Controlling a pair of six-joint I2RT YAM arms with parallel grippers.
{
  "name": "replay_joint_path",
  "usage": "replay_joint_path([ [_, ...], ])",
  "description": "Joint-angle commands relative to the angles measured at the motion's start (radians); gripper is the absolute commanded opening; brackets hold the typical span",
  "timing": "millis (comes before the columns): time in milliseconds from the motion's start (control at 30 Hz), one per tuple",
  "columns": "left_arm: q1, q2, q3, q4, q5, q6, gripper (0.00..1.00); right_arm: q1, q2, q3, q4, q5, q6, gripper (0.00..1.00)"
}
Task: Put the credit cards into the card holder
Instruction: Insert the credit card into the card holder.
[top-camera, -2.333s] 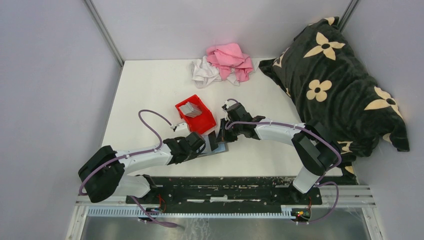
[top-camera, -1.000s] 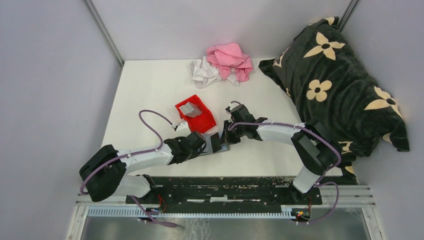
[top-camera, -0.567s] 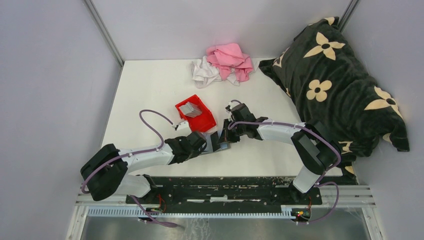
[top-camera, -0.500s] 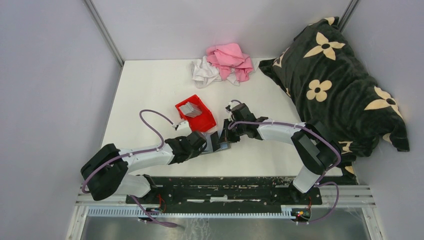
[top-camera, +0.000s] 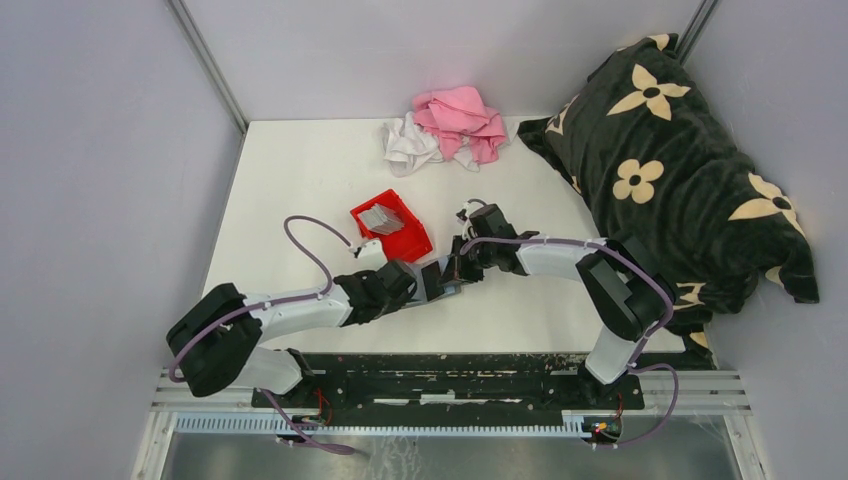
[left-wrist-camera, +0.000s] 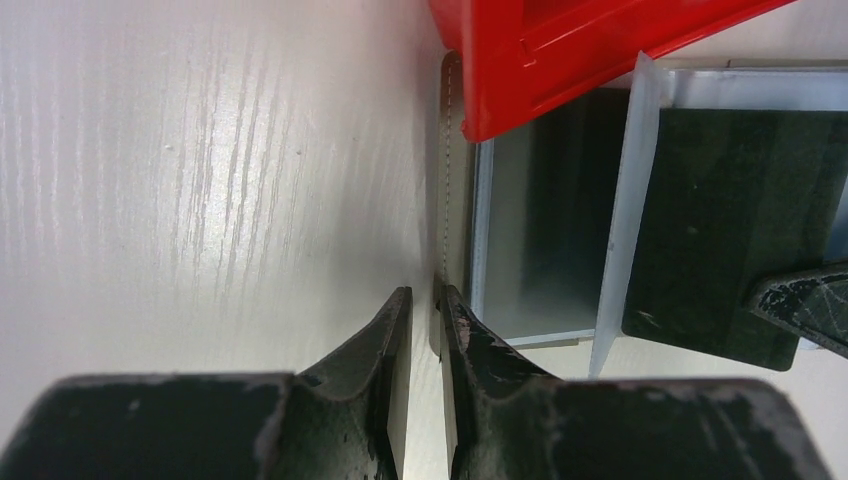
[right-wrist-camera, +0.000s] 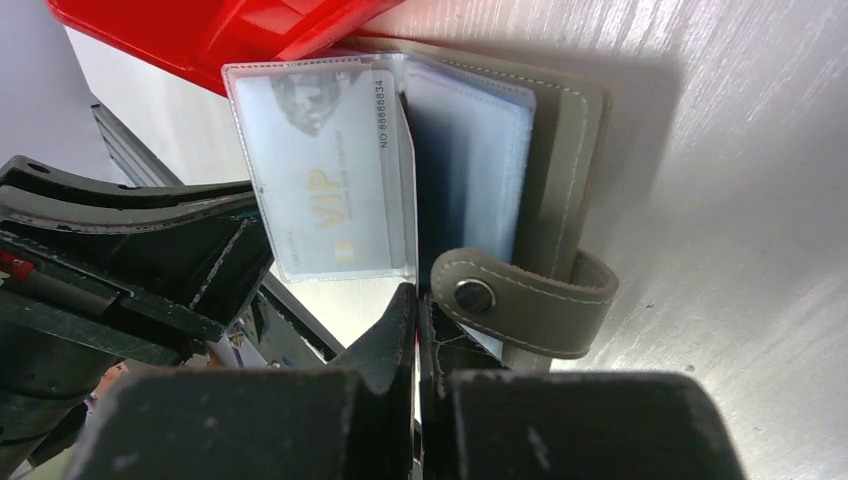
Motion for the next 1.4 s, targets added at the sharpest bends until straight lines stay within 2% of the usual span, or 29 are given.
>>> replay_joint_path([
  [0, -0.008, 0.055, -0.022, -0.034, 0.069, 0.062, 0.23, -0.033, 0.013, -0.012, 0.054, -0.05, -0.017, 0.01],
  [600, -0.01, 0.158, -0.009, 0.036, 0.172, 0.156, 0.19, -0.083, -0.012, -0.011, 0.05, -0.138, -0.04, 0.01],
  [867, -0.063, 0.175, -0.018, 0.077, 0.222, 0.163, 0.16, -0.088, -0.069, -0.02, 0.026, -0.134, -0.055, 0.01],
  [1367, -0.098, 0.166, -0.039, 0.038, 0.177, 0.129, 0.16, -0.126, -0.12, 0.0, -0.062, -0.107, -0.145, 0.01],
])
